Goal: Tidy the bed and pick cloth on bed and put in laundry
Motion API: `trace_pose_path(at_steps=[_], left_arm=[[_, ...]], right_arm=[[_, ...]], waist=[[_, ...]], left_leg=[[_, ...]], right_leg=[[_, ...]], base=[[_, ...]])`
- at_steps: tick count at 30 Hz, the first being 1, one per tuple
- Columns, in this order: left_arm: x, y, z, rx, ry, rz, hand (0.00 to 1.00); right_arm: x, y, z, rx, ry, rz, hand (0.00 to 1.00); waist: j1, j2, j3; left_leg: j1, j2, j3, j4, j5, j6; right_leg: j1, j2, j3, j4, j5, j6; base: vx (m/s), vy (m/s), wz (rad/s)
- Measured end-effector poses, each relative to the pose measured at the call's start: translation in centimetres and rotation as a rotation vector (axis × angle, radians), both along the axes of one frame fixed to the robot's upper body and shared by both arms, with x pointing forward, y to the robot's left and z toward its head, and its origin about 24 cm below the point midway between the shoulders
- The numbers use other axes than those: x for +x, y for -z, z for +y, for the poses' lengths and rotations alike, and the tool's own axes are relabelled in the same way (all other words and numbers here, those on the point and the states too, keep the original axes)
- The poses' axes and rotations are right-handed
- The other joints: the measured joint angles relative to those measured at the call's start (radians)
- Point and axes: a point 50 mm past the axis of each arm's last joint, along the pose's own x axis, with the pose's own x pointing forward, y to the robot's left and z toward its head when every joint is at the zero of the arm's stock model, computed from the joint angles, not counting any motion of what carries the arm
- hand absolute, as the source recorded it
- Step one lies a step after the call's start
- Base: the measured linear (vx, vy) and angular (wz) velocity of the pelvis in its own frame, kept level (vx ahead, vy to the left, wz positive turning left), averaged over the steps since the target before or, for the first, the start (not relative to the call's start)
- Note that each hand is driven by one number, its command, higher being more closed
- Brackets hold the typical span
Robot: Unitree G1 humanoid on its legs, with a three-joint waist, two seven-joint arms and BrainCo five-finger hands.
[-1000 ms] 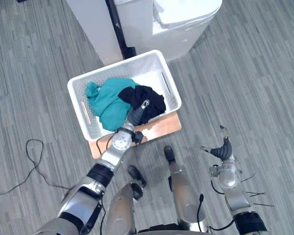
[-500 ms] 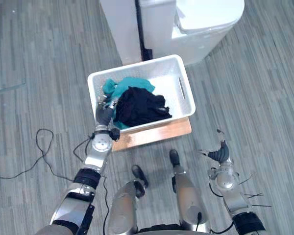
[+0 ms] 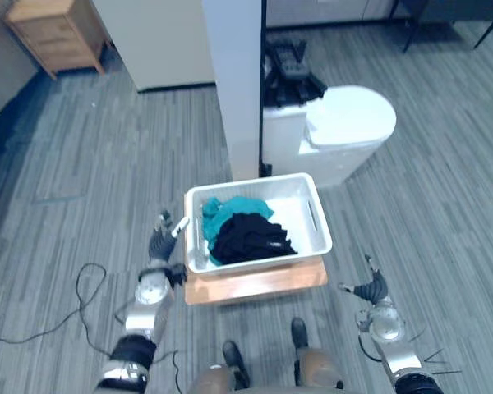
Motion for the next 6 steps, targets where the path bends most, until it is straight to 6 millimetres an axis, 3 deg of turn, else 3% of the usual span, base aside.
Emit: trace_pose_path(at_steps=[2,3,6], left_arm=[[-2.5,1.9,0.4,-0.026,-0.03,0.103,0.0],[-5.0,3.6,0.9,-0.045,-0.053,0.194,0.0],[-9.0,5.6,1.2,-0.064,-0.058,0.335,0.0]], right_arm=[[-1.5,1.2,-0.6,0.025,0.068,0.061,0.0],[-3.1,2.2,-1.1,0.047,0.127,0.118,0.0],[-4.5,3.0,-1.6,0.067,0.189,0.155,0.0]], waist=[[0.014,0.005,-0.009],[0.021,0.005,-0.014],[0.026,0.0,-0.029]], left_leg=[[0.023,-0.001,-0.014,-0.029,0.016,-0.003],[0.043,0.0,-0.026,-0.05,0.022,-0.006],[0.046,0.0,-0.039,-0.056,0.025,-0.01]], right_leg=[[0.018,0.0,-0.015,0.0,-0.006,-0.001],[0.035,0.001,-0.032,0.001,-0.015,0.001],[0.046,0.001,-0.048,0.0,-0.019,0.0]], base=[[-0.01,-0.032,0.28],[-0.03,-0.023,0.32],[-0.03,-0.014,0.23]])
